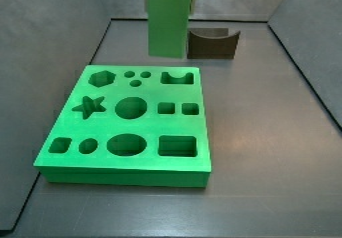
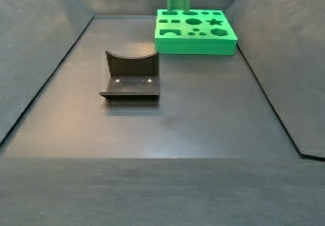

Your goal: Insert the arch object.

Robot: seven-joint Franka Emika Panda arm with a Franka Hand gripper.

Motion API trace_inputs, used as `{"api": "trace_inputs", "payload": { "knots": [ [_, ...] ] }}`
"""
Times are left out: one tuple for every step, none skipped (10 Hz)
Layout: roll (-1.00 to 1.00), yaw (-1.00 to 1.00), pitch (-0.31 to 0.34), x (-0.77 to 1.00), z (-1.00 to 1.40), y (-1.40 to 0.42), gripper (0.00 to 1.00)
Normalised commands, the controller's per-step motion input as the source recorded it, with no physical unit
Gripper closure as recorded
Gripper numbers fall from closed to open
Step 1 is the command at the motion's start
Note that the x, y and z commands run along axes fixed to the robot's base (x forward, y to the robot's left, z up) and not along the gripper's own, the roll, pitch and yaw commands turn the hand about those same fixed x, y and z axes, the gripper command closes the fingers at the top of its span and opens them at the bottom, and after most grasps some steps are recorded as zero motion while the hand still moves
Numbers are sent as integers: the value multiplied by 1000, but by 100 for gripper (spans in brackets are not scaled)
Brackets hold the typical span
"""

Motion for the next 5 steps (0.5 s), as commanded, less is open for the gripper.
{"api": "trace_inputs", "payload": {
  "knots": [
    [153, 429, -84, 223, -866, 69, 100],
    [76, 111, -36, 0, -549, -129, 100],
    [0, 0, 0, 0, -226, -171, 100],
    [0, -57, 20, 120, -203, -137, 100],
    [77, -163, 71, 203, -380, 0, 100]
  ]
}}
